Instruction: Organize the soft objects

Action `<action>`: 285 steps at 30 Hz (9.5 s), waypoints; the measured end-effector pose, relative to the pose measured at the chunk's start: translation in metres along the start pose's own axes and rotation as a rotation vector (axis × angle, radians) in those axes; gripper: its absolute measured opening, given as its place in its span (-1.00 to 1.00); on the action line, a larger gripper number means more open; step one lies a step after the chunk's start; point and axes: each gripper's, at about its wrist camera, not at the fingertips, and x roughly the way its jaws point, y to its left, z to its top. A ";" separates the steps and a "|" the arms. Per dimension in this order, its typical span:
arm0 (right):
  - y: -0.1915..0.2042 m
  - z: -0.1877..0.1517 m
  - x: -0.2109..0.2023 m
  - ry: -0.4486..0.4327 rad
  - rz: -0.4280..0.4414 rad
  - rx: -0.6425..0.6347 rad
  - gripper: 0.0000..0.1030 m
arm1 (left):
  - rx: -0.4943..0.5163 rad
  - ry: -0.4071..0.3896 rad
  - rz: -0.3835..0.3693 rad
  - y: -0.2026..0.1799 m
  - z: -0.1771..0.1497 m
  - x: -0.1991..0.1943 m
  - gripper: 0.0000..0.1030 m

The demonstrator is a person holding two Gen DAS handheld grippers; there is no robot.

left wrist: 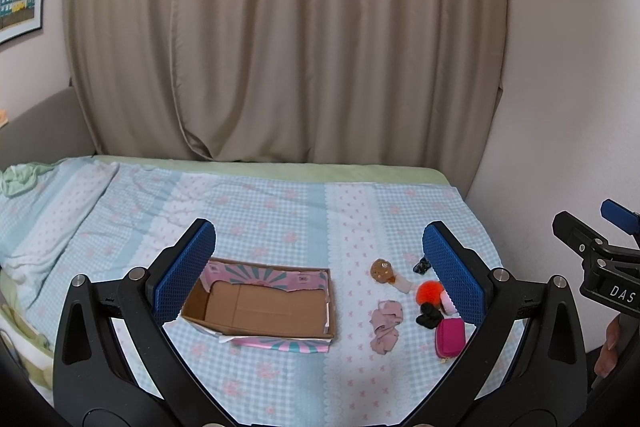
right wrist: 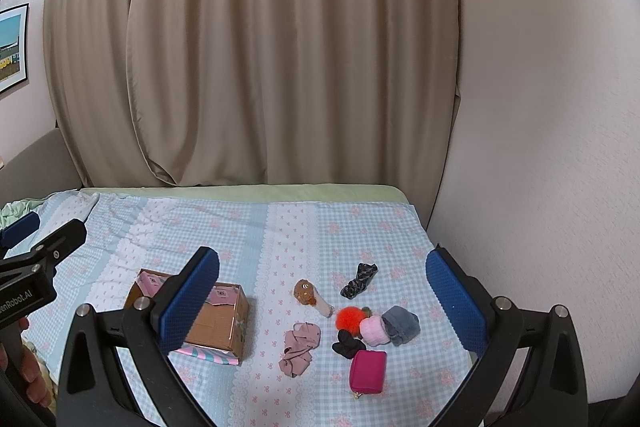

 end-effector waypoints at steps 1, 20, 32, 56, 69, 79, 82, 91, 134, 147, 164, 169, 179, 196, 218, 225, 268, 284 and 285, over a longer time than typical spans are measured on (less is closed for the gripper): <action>0.000 0.000 0.000 0.000 0.000 0.000 1.00 | 0.000 -0.001 0.000 0.000 -0.001 0.000 0.99; -0.002 0.001 -0.002 -0.004 -0.008 0.020 1.00 | 0.004 0.036 -0.022 -0.003 0.001 0.008 0.99; -0.030 -0.035 0.028 0.083 -0.092 0.097 1.00 | 0.037 0.212 -0.158 -0.026 -0.043 0.085 0.99; -0.203 -0.157 0.281 0.405 -0.055 0.218 1.00 | 0.032 0.633 -0.053 -0.147 -0.238 0.338 0.87; -0.231 -0.223 0.384 0.536 0.029 0.373 0.90 | 0.042 0.748 -0.046 -0.148 -0.304 0.401 0.49; -0.234 -0.247 0.415 0.589 0.148 0.533 0.38 | 0.039 0.792 -0.088 -0.152 -0.313 0.411 -0.11; -0.234 -0.242 0.415 0.584 0.156 0.528 0.22 | 0.032 0.797 -0.094 -0.150 -0.311 0.410 -0.24; -0.234 -0.225 0.412 0.559 0.166 0.494 0.00 | 0.026 0.777 -0.112 -0.158 -0.292 0.412 -0.53; 0.092 -0.038 0.207 0.343 0.280 0.046 -0.01 | -0.059 0.395 -0.091 0.144 -0.059 0.211 -0.54; 0.237 -0.085 0.263 0.533 0.305 0.040 -0.01 | -0.056 0.583 -0.066 0.247 -0.114 0.275 -0.54; 0.246 -0.157 0.396 0.857 0.217 0.064 -0.01 | 0.023 0.890 -0.087 0.224 -0.207 0.407 -0.54; 0.249 -0.166 0.419 0.891 0.209 0.071 0.16 | 0.091 0.906 -0.113 0.213 -0.213 0.412 -0.27; 0.249 -0.165 0.431 0.887 0.214 0.040 1.00 | 0.186 0.862 -0.110 0.206 -0.204 0.399 0.99; 0.256 -0.129 0.373 0.757 0.233 -0.004 1.00 | 0.109 0.740 -0.078 0.219 -0.161 0.329 0.99; 0.216 -0.054 0.180 0.445 0.161 -0.046 1.00 | 0.016 0.440 -0.038 0.209 -0.091 0.150 0.99; 0.166 -0.053 0.138 0.375 0.076 -0.005 1.00 | 0.008 0.373 -0.061 0.173 -0.073 0.129 0.99; -0.120 -0.237 0.279 0.656 -0.072 0.237 1.00 | 0.584 0.719 -0.521 -0.252 -0.211 0.399 0.84; -0.105 -0.298 0.340 0.780 -0.078 0.224 0.69 | 0.728 0.827 -0.597 -0.287 -0.279 0.461 0.36; -0.105 -0.299 0.342 0.784 -0.076 0.220 0.67 | 0.725 0.830 -0.601 -0.287 -0.279 0.463 0.28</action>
